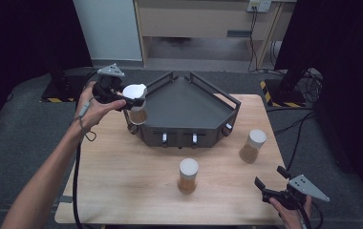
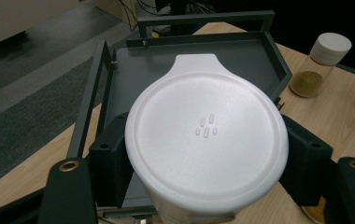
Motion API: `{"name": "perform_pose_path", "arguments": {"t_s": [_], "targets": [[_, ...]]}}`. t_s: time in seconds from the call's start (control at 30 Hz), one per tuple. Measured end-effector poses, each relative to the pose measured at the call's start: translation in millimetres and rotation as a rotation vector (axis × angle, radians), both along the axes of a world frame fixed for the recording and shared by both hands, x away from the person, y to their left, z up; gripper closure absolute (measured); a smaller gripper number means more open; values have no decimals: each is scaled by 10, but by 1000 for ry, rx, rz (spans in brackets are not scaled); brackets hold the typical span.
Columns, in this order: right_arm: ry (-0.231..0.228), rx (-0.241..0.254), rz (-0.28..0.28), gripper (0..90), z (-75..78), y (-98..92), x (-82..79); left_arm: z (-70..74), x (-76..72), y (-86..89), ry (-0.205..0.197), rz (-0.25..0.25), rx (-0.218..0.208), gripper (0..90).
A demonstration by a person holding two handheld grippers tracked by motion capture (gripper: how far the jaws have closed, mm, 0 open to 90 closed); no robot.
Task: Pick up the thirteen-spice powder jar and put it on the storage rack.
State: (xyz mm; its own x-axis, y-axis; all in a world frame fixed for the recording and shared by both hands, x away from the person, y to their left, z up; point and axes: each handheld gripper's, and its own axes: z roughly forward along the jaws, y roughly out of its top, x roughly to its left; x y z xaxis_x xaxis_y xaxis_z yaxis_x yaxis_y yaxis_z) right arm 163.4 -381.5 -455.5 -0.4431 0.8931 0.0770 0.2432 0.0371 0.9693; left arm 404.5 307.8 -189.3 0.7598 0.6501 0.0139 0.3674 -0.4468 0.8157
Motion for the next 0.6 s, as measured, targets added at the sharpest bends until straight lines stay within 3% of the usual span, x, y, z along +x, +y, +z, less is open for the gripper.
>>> {"name": "perform_pose_path", "arguments": {"t_s": [0.6], "targets": [[-2,4,3,11,-7,-17,-2,-1,353,-190,-25,42,-5,295]]}}
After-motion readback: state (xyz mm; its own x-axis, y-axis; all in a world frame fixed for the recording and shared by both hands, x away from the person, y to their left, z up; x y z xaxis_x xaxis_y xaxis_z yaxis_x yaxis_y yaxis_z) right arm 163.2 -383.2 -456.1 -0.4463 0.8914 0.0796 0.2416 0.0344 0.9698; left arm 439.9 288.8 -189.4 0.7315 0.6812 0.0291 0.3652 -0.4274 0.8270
